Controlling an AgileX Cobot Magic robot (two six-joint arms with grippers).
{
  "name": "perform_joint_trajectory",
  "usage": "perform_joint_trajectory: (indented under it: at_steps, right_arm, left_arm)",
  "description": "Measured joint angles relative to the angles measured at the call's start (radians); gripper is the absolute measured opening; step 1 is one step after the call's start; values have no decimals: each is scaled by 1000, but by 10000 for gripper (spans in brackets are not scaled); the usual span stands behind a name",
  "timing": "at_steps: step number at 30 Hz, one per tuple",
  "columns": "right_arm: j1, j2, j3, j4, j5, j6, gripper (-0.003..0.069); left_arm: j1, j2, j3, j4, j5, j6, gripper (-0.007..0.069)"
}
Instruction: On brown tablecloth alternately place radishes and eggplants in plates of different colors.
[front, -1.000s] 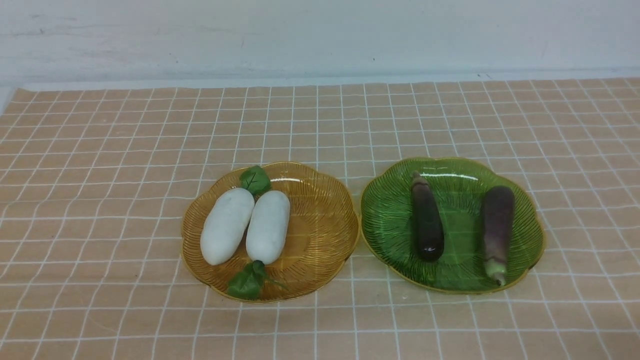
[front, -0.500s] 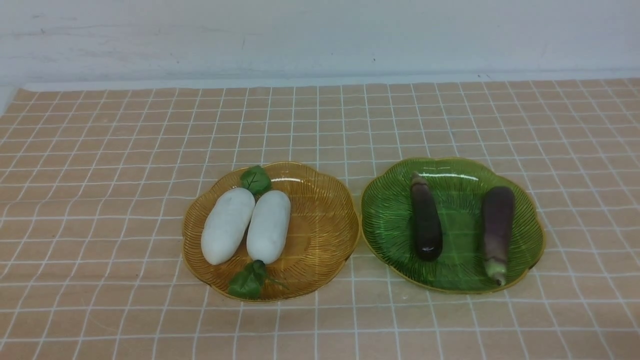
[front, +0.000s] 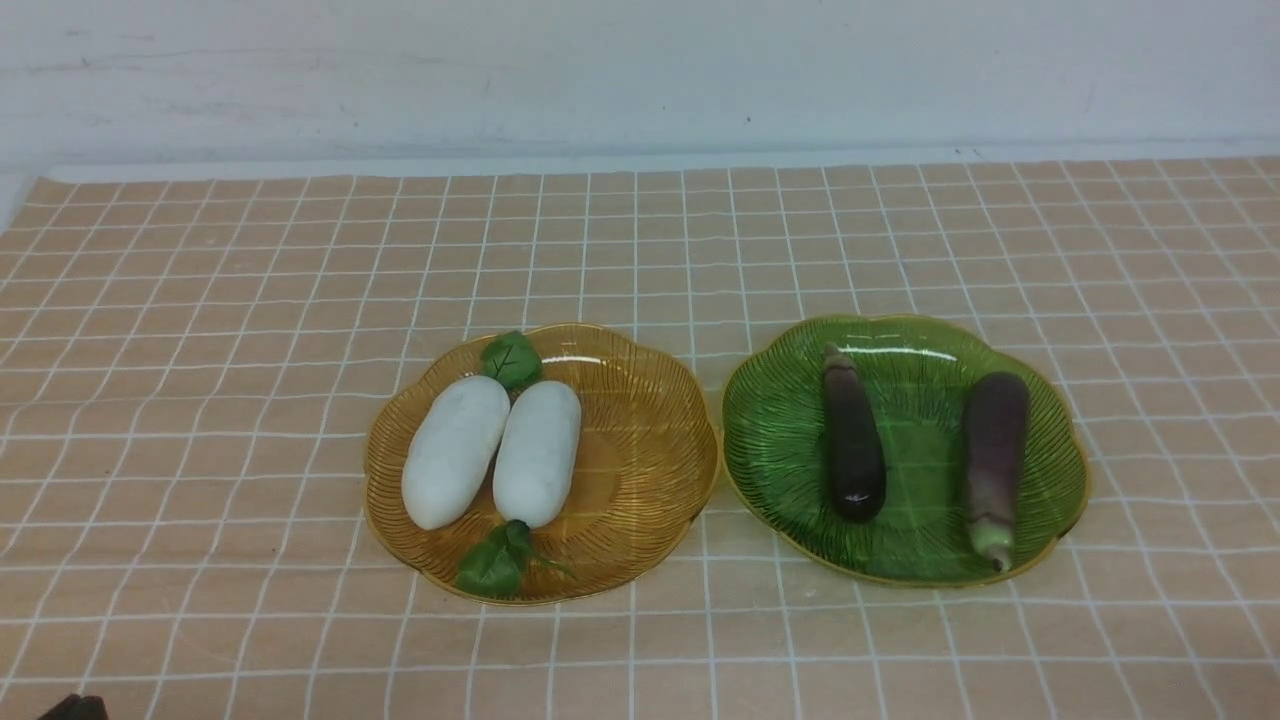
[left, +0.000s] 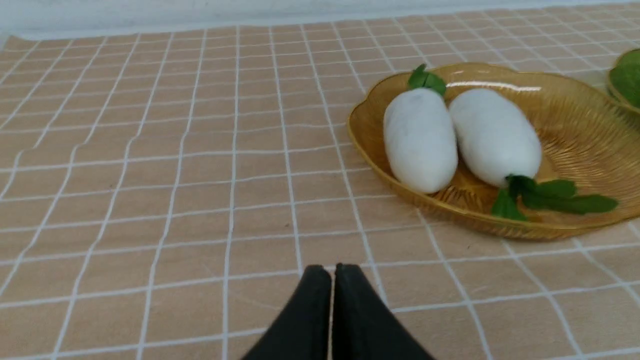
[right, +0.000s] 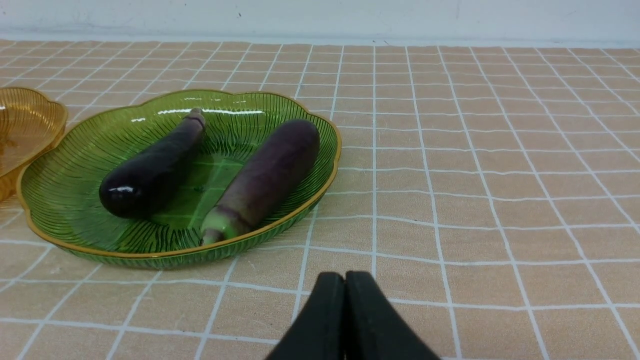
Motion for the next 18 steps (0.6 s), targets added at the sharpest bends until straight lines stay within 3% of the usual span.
perform_joint_trajectory:
  at_steps: [5,18]
  right_arm:
    - [0,0,0,0,0,0,-15]
    - [0,0,0,0,0,0,-15]
  left_arm:
    - [83,0,52,-10,-28,37,-3]
    - [85,1,52,-13,6,42,-3]
